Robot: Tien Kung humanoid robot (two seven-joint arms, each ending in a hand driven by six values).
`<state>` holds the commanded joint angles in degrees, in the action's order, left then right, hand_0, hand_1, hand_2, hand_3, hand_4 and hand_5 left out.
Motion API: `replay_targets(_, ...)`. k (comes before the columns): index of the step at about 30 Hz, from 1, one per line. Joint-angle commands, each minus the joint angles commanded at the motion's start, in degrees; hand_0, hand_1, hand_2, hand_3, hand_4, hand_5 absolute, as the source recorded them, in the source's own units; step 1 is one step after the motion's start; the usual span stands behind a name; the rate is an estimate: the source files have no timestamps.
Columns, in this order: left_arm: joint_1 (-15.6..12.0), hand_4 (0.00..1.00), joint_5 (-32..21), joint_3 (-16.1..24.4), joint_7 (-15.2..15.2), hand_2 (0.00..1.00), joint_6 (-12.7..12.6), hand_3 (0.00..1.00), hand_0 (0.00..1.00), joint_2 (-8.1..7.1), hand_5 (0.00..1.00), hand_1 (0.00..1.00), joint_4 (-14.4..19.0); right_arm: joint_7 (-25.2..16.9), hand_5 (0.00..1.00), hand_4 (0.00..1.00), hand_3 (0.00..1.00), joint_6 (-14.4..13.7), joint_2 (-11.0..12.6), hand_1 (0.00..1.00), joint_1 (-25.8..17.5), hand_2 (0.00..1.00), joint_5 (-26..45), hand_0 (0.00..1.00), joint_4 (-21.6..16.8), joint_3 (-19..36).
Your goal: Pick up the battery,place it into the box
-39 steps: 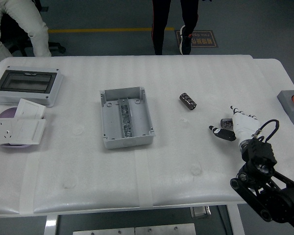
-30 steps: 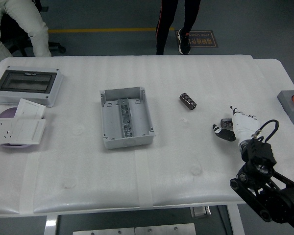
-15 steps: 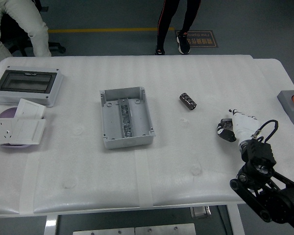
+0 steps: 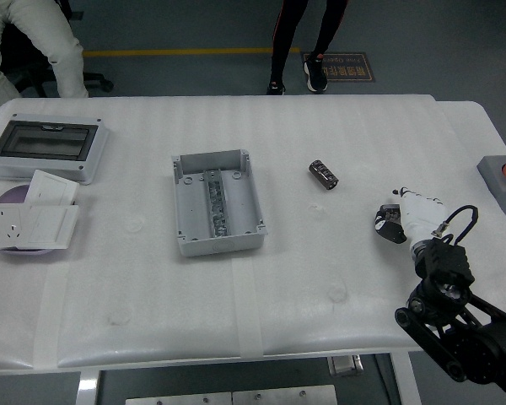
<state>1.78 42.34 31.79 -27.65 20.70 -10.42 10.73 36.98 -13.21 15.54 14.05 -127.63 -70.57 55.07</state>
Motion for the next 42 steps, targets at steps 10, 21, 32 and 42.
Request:
replay_targets(10, 0.12, 0.017, 0.36, 0.32, 0.28, 0.560, -0.18, 0.475, 0.542, 0.05, 0.002, 0.558, -0.03, 0.00, 0.461, 0.521, 0.817, -0.05, 0.09, 0.641, 0.17, 0.753, -0.36, 0.846, -0.23, -0.55)
replay_targets(21, 0.01, 0.014, 0.45, 0.46, 0.32, 0.592, -0.24, 0.473, 0.543, 0.05, 0.002, 0.559, -0.01, 0.00, 0.268, 0.314, 0.789, -1.53, 0.07, 0.606, 0.32, 0.742, -1.37, 0.820, -0.73, -1.01)
replay_targets(32, 0.01, 0.016, 0.44, 0.33, 0.25, 0.602, 0.00, 0.472, 0.543, -0.02, 0.002, 0.559, 0.02, 0.00, 0.227, 0.227, 0.763, -0.05, 0.02, 0.528, 0.47, 0.677, -0.58, 0.765, -0.45, -1.17)
replay_targets(42, 0.05, 0.014, 0.86, 0.54, 0.25, 0.605, -0.03, 0.468, 0.542, 0.02, 0.002, 0.556, 0.04, 0.00, 0.232, 0.281, 0.797, -0.33, -0.04, 0.512, 0.43, 0.728, 0.06, 0.760, -0.35, -1.47)
